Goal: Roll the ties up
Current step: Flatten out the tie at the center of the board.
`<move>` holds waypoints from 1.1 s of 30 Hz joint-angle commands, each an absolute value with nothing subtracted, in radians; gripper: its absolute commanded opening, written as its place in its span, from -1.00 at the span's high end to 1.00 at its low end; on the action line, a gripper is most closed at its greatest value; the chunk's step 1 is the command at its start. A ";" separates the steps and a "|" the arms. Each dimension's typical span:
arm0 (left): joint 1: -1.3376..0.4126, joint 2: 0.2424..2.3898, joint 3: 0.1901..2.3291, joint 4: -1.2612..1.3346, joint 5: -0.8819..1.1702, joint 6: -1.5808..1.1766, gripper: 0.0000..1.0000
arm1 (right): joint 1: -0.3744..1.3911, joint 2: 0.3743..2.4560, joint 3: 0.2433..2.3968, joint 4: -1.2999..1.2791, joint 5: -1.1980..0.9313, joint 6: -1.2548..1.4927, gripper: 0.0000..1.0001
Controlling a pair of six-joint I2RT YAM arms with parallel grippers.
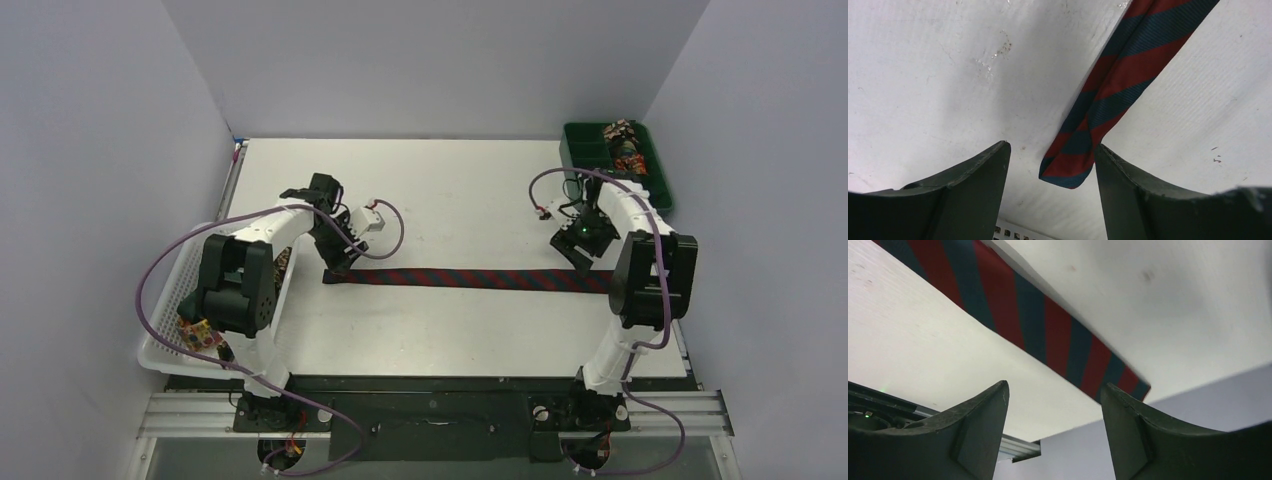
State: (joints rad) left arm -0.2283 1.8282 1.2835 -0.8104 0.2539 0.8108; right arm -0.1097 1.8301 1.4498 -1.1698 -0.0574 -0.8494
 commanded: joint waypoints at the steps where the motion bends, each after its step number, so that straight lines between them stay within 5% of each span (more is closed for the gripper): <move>1: -0.212 1.836 1.294 -0.803 0.303 0.792 -0.19 | -0.053 1.859 1.432 -1.152 -0.113 -0.927 -0.27; 10: -0.213 1.931 1.302 -0.755 0.211 0.786 -0.12 | 0.007 1.969 1.367 -1.040 -0.054 -0.972 -0.25; 17: -0.218 1.961 1.295 -0.791 0.180 0.799 0.00 | 0.044 1.963 1.277 -1.016 -0.014 -1.015 0.05; 20: -0.223 1.964 1.272 -0.822 0.176 0.824 0.32 | 0.054 1.932 1.226 -1.015 -0.004 -1.033 0.47; 23: -0.222 1.964 1.262 -0.826 0.183 0.837 0.94 | 0.059 1.921 1.203 -1.012 0.032 -1.034 0.98; 29: -0.182 1.937 1.403 -0.789 0.253 0.730 1.00 | 0.006 1.858 1.351 -0.955 -0.014 -0.937 1.00; 33: -0.155 1.802 1.356 -0.511 0.235 0.688 1.00 | -0.052 1.680 1.273 -0.657 -0.009 -0.935 1.00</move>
State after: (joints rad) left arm -0.1925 1.9320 1.3548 -0.7666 0.2481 0.7357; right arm 0.0032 1.8843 1.2945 -0.9440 -0.0166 -0.9565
